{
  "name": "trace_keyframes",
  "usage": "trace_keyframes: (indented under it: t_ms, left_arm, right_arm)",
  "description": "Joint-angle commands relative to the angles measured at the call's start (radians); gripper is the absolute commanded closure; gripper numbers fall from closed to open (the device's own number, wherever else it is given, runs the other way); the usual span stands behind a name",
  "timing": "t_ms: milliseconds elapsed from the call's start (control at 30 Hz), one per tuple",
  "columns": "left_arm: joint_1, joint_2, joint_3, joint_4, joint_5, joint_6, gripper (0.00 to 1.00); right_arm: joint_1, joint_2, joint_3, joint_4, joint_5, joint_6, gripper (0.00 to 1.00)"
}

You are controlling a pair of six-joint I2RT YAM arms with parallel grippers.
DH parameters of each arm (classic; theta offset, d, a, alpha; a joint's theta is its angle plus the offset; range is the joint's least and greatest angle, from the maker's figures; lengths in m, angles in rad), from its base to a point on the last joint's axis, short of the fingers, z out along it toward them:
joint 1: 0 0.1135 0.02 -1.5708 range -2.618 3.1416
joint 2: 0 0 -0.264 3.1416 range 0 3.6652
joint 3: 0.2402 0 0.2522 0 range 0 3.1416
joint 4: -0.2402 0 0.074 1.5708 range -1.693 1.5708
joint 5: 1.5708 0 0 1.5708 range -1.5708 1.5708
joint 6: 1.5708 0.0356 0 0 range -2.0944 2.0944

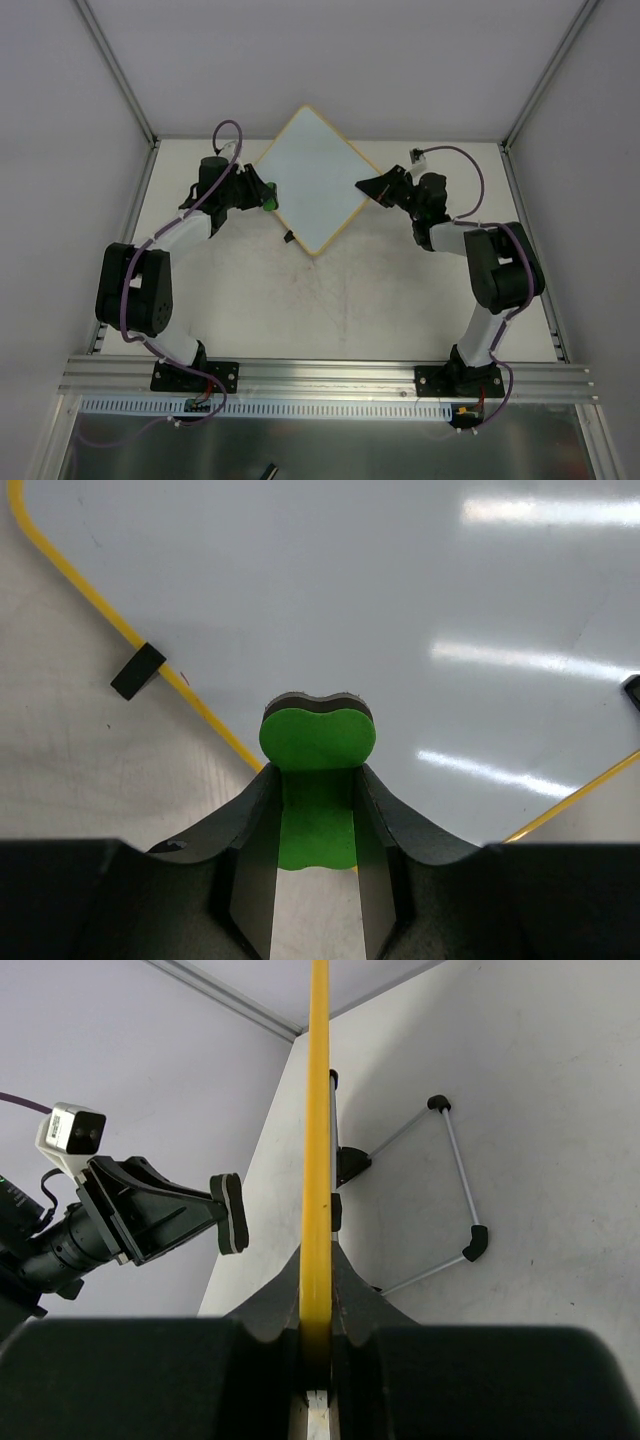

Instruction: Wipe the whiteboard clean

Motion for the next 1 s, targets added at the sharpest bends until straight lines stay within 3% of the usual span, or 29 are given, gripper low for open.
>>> trace_keyframes:
  t_ms: [0, 433, 633, 967]
  left_arm:
    - [-0.002, -0.021, 0.001, 0.053, -0.004, 0.025, 1.00]
    - [-0.036, 0.097, 0.062, 0.041, 0.001, 0.045, 1.00]
    - [-0.053, 0.192, 0.163, -0.002, -0.035, 0.097, 1.00]
    - [-0.042, 0.327, 0.300, -0.200, -0.021, 0.024, 1.00]
  right_arm:
    - [-0.001, -0.097, 0.038, 0.018, -0.072, 0.014, 1.00]
    - [-0.017, -0.147, -0.031, 0.015, -0.072, -0.015, 1.00]
    - [-0.023, -0.155, -0.058, 0.021, -0.066, -0.032, 1.00]
    - [-0.026, -0.149, -0.061, 0.021, -0.066, -0.034, 1.00]
